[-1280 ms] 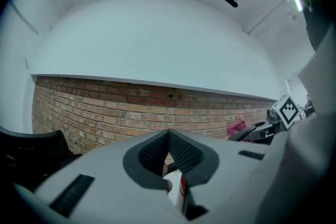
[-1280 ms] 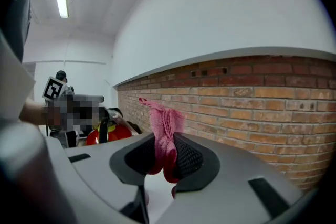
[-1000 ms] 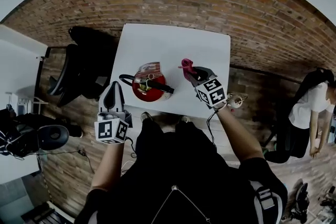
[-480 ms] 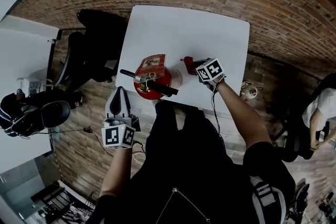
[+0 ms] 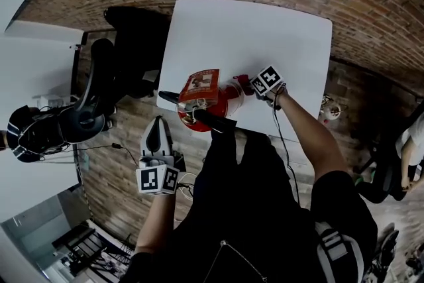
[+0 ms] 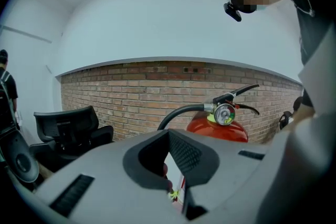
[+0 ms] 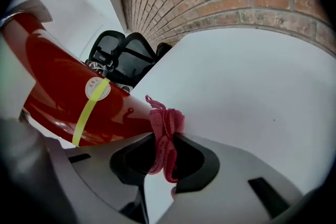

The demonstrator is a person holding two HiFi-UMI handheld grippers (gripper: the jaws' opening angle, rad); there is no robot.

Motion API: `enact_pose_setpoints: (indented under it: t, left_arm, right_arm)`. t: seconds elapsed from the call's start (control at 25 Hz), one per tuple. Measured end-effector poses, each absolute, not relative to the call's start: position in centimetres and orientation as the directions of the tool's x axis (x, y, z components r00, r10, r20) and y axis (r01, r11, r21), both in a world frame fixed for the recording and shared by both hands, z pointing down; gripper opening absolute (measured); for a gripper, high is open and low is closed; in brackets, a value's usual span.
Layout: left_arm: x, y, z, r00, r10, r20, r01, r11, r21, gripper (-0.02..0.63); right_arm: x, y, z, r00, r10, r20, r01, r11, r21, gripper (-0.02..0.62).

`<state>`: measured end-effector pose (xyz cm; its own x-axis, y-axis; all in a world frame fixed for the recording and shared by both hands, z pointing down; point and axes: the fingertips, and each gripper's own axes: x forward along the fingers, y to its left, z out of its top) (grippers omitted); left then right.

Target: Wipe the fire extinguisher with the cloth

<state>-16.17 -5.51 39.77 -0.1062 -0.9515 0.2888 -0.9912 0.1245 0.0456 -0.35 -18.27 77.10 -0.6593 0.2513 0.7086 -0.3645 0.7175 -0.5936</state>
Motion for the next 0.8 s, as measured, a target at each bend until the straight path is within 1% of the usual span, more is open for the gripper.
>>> enact_pose_setpoints:
  t: [0.32,0.48,0.56,0.8]
  left_arm:
    - [-15.7,-6.3,39.3,-0.082,-0.952,0.295,-0.994,0.099,0.041,0.031]
    - [-15.2,-7.1,38.7,-0.057,-0.962,0.267,-0.996,0.074,0.053,0.031]
    - [-15.4,-7.0,38.8,-0.066,-0.959,0.275,-0.996,0.081,0.046,0.031]
    - [-15.5,-6.8,38.8,-0.077,-0.960,0.270,-0.995,0.092,0.046,0.031]
  right_arm:
    - [-1.5,-18.1,78.8,-0.628,0.343,0.698,-0.327,0.698,-0.637,0.100]
    - [-1.9,-17.6,78.5,-0.631,0.426,0.648,-0.290,0.646,-0.706,0.100]
    - [-2.1,-17.2,78.1,-0.633,0.463,0.620,-0.273,0.616,-0.739,0.100]
    - [-1.6,-16.9,76.5,-0.652,0.524,0.549,-0.241,0.544,-0.804,0.100]
